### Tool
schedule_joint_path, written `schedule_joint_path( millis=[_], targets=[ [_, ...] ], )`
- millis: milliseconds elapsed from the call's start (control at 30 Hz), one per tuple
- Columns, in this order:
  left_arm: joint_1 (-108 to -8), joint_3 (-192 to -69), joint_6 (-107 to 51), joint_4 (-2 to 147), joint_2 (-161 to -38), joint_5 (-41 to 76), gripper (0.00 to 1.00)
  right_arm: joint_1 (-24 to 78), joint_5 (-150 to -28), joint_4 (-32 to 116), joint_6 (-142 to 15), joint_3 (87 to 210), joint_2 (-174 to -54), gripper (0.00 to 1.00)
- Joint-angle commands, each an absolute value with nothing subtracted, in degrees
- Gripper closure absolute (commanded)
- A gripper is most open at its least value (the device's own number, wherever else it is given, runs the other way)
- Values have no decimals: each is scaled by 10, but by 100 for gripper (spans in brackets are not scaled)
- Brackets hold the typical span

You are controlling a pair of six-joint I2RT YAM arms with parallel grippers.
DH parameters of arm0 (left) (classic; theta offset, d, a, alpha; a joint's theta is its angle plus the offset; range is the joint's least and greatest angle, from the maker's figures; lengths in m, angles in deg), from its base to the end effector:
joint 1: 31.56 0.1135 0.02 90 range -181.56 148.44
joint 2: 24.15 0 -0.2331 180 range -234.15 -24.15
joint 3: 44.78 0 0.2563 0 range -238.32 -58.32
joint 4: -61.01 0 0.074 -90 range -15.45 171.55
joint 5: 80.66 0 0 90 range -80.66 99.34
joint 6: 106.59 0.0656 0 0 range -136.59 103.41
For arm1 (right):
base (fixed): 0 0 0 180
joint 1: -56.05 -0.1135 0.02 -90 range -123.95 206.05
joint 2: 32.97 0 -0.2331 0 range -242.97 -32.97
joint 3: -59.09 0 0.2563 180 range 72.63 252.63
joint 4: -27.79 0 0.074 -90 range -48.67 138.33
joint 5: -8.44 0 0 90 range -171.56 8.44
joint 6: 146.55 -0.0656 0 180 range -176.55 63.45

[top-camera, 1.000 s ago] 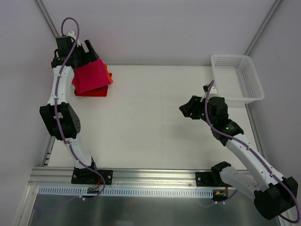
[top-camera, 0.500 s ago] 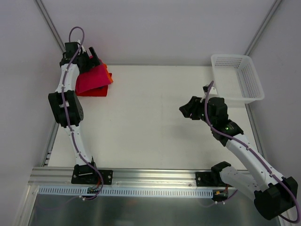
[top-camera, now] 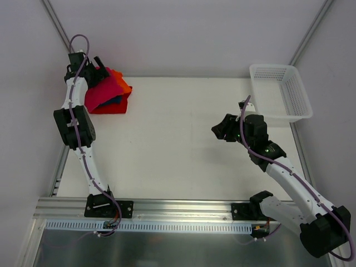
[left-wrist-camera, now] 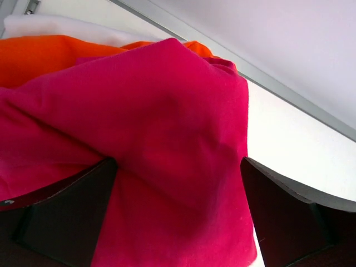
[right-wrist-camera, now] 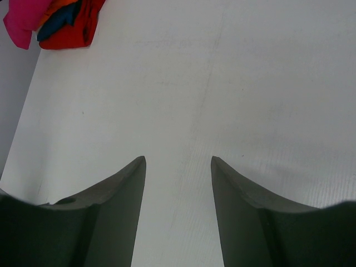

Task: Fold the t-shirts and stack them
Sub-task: Neatly place the folded tshirt to the corner

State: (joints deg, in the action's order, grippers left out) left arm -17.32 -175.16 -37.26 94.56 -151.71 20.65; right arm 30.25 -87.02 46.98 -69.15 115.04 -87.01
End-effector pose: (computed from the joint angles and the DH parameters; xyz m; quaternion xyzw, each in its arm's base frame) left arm 0.5237 0.1196 0.2402 -0.2130 0.8397 -0.1131 0.4865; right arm 0.2424 0.1241 0.2693 -0.1205 0.7958 0.2310 0.5466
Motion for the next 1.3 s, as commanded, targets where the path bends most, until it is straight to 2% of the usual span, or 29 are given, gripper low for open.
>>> schedule_joint_path(
  millis=[0,400,1267],
  targets=[
    [-157,-1740,-391,967,-1556,172,3,302,-878,446,-693,1157,-871,46],
    [-143,-1763,-404,966,-1604,241,1,303,-882,446,-698,1155,-879,46],
    [-218,-1729,-402,967,-1380,229,1,301,-886,444,-712,1123,-832,46]
  ],
)
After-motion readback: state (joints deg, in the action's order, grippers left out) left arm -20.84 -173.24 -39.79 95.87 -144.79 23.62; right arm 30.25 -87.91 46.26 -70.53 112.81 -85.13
